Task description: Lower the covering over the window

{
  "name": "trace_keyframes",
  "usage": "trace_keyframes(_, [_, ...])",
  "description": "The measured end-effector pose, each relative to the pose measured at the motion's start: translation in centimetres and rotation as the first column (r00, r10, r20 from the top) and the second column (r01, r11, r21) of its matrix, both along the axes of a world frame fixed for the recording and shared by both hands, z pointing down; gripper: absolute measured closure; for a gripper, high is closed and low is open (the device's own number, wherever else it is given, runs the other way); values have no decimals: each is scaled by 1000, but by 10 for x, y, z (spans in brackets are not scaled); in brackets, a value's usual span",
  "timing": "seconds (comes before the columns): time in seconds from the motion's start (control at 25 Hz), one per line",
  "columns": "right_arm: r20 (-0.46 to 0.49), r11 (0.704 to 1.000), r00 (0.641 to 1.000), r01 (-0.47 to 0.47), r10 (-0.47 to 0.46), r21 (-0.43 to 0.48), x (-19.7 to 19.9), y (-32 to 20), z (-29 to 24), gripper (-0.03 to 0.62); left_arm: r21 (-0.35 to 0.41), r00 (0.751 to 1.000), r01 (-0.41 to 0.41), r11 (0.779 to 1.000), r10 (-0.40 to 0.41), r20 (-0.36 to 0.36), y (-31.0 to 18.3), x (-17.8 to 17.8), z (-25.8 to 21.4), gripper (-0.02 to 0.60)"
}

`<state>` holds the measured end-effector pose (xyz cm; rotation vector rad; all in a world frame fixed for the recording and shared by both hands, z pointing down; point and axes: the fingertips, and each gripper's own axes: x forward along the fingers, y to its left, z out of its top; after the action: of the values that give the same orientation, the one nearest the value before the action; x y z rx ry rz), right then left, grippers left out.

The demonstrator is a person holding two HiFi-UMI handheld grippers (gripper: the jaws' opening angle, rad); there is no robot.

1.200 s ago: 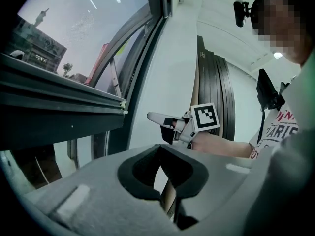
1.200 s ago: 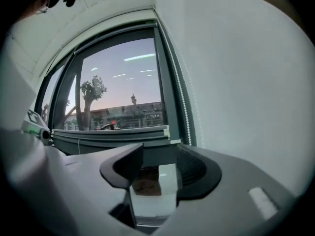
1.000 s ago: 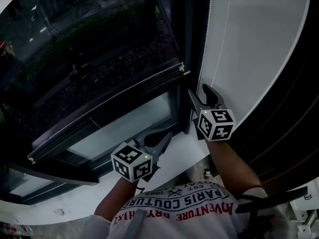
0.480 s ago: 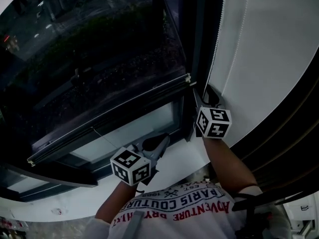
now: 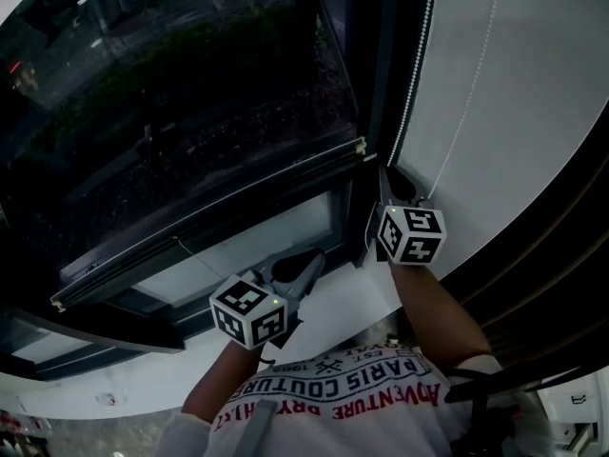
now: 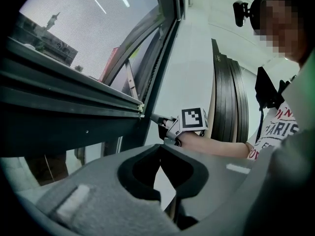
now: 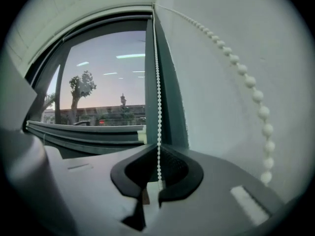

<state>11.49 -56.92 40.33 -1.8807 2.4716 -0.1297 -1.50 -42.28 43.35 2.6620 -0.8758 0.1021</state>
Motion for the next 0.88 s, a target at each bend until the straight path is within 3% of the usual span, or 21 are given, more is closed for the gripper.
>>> trace_keyframes(0.16, [12,995,995,97,-97,16,-11,21,-3,581,49,999,-43,998,44,-29,10,8,-12,580])
trace_keyframes(0.36, [43,979,978,201,-202,25,-20,61,-4,579,183,995,-63,981,75,-62,23,18,-42,578])
trace_keyframes(0.76, [45,947,947,316,-319,61,-28,143,-12,580,248,980,-177,952,193,-41,34,48,-81,577])
trace_keyframes(0.88, [13,936,938,346,-347,66,-30,160,-13,580,225,972,-205,953,224,-64,33,60,-91,525])
